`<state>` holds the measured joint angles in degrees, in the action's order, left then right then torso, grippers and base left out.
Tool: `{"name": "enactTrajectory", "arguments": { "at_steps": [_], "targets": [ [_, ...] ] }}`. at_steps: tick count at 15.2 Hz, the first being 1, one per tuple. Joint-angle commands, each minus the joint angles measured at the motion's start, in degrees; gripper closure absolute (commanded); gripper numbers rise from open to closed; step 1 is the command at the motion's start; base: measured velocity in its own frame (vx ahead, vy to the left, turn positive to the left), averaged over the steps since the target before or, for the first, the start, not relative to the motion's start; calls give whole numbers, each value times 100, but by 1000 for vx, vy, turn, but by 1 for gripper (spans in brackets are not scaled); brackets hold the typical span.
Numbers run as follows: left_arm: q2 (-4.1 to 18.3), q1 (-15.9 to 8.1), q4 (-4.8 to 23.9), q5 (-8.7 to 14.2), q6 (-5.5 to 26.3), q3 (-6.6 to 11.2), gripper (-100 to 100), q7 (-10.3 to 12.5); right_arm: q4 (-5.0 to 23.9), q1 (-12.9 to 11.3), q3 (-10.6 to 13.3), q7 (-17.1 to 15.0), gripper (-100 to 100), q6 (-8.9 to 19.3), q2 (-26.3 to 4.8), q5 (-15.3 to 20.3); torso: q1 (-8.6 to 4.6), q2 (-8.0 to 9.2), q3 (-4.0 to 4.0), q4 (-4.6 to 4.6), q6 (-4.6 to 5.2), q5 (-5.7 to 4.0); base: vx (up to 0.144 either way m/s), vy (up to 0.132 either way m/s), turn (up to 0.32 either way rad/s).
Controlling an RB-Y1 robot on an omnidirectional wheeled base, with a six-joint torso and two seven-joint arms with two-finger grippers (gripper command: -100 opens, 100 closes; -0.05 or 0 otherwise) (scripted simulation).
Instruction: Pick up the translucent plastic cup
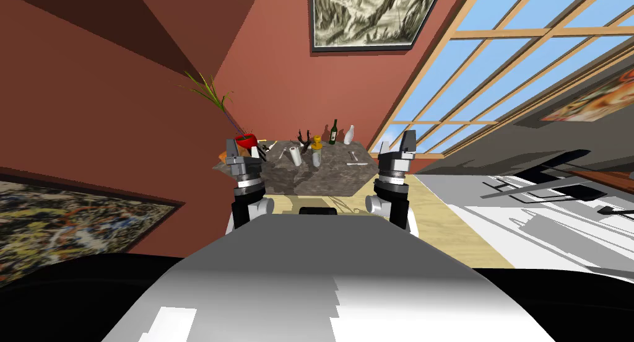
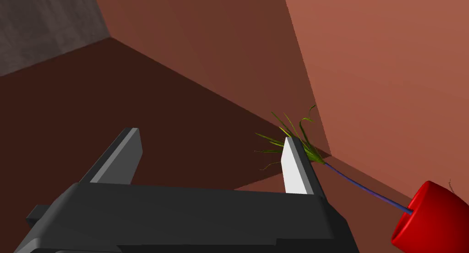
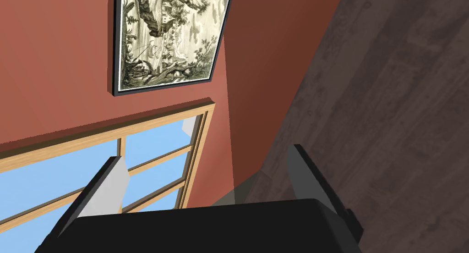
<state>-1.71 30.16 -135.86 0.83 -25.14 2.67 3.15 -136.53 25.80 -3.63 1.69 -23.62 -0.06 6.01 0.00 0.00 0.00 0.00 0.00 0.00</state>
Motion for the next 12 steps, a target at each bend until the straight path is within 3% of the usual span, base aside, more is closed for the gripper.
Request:
{"name": "enactTrajectory", "arguments": {
  "at_steps": [1, 5, 6, 7, 8, 9, 10, 11, 12],
  "targets": [
    [228, -187, 70, 28, 207, -30, -100, -60, 0, 0, 0, 0, 0, 0, 0, 0, 0, 0, 0, 0, 0, 0, -7, -6, 11],
    [442, -458, 179, 68, 515, -72, -100, -147, 0, 0, 0, 0, 0, 0, 0, 0, -7, 2, 1, 1, 1, -2, -13, -21, 10],
    [543, -631, 252, 95, 716, -98, -100, -204, 0, 0, 0, 0, 0, 0, 0, 0, -9, 2, 1, 1, 1, -2, -11, -25, 9],
    [543, -631, 252, 95, 716, -98, -100, -204, 0, 0, 0, 0, 0, 0, 0, 0, -10, 2, 1, 0, 1, -2, -9, -24, 6],
    [634, -826, 338, 124, 897, -128, -100, -268, 0, 0, 0, 0, 0, 0, 0, 0, -10, 2, 1, 0, 1, -2, -11, -27, 11],
    [634, -826, 338, 124, 945, -128, -100, -268, 0, 0, 0, 0, 0, 0, 0, 0, -11, 2, 1, 0, 1, -2, -10, -25, 7],
    [714, -1020, 437, 157, 1088, -159, -100, -341, 0, 0, 0, 0, 0, 0, 0, 0, -11, 1, 1, 0, 1, -3, -8, -26, 9],
    [714, -1040, 437, 157, 1200, -159, -100, -341, 0, 0, 0, 0, 0, 0, 0, 0, -11, 0, 0, 0, 2, -2, -6, -26, 5],
    [785, -1270, 548, 193, 1347, -194, -100, -420, 0, 0, 0, 0, 0, 0, 0, 0, -11, -1, 0, 0, 1, -3, -7, -31, 9]
  ]
}}
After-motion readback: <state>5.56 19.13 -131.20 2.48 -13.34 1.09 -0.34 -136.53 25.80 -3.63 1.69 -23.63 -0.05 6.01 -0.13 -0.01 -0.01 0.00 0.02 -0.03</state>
